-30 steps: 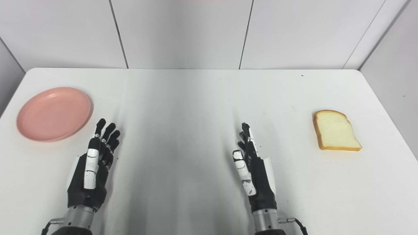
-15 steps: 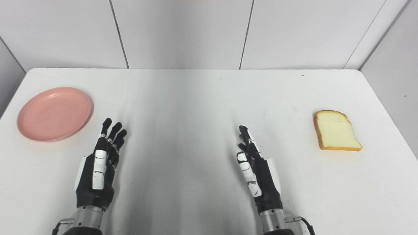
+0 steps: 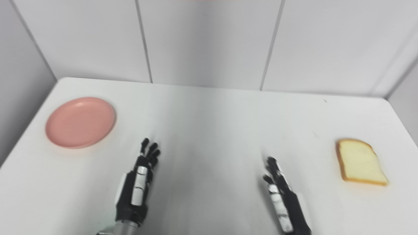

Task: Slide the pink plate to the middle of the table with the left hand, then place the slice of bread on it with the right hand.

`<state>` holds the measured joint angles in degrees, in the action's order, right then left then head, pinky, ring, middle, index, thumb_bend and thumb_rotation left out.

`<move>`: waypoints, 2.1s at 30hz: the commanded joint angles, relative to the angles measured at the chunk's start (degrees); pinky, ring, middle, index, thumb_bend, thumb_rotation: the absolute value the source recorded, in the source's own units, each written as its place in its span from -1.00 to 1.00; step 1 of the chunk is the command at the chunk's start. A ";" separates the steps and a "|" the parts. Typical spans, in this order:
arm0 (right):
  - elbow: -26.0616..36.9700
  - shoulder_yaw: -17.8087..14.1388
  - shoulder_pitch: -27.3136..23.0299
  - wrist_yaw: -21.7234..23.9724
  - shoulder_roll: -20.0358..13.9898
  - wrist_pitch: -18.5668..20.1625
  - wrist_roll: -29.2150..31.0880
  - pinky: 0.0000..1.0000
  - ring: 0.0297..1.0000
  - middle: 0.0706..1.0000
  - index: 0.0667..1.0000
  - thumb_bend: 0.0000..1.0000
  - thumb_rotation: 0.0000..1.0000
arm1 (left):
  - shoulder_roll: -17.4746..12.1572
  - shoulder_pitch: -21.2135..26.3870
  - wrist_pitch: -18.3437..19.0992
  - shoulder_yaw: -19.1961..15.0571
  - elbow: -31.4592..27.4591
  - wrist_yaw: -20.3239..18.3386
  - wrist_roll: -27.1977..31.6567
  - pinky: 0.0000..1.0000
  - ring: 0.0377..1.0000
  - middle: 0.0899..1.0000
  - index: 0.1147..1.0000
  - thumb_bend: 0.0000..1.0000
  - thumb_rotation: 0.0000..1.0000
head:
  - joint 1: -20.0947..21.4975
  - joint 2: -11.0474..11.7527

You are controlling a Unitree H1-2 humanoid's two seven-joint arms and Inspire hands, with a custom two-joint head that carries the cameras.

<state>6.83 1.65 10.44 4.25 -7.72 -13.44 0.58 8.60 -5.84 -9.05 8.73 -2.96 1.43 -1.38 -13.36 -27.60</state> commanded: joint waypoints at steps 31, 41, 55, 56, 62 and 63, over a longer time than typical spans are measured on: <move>-4.34 0.69 -0.93 -0.21 2.08 -4.15 -2.74 0.73 0.82 0.82 0.83 0.59 1.00 | -6.02 17.28 -9.20 -11.13 -2.77 3.72 -2.44 0.67 0.59 0.45 0.30 0.61 0.85 | 3.84 3.84; -3.89 0.97 -0.60 0.22 2.02 -3.78 -2.23 0.71 0.80 0.79 0.82 0.58 1.00 | -15.06 28.66 -15.86 -19.54 10.44 6.41 -0.64 0.66 0.54 0.43 0.25 0.70 0.86 | 3.78 3.54; -3.55 1.00 -0.47 0.35 2.00 -3.14 -2.12 0.68 0.78 0.78 0.82 0.60 1.00 | -26.47 37.23 -9.64 -24.80 18.83 3.29 6.96 0.70 0.61 0.46 0.22 0.86 0.80 | 3.62 3.04; -3.49 0.96 -0.45 0.31 2.06 -3.07 -2.10 0.68 0.78 0.78 0.81 0.61 1.00 | -27.21 37.65 -9.67 -25.14 19.86 3.18 7.37 0.66 0.59 0.45 0.23 0.84 0.79 | 3.62 3.04; -3.48 0.88 -0.43 0.31 1.93 -3.32 -2.48 0.64 0.75 0.75 0.80 0.61 1.00 | -30.38 39.86 -9.90 -26.33 27.42 2.32 9.27 0.65 0.61 0.50 0.29 0.82 0.75 | 3.43 2.82; -3.53 0.88 -0.44 0.36 1.87 -3.36 -2.48 0.64 0.74 0.75 0.80 0.61 1.00 | -30.85 40.26 -10.31 -26.41 29.26 2.05 9.63 0.66 0.62 0.51 0.29 0.82 0.75 | 3.43 2.82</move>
<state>5.07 1.89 9.33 4.54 -6.62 -16.01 -1.97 -20.33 30.77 -17.91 -17.32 25.69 4.07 7.78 -9.84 -24.70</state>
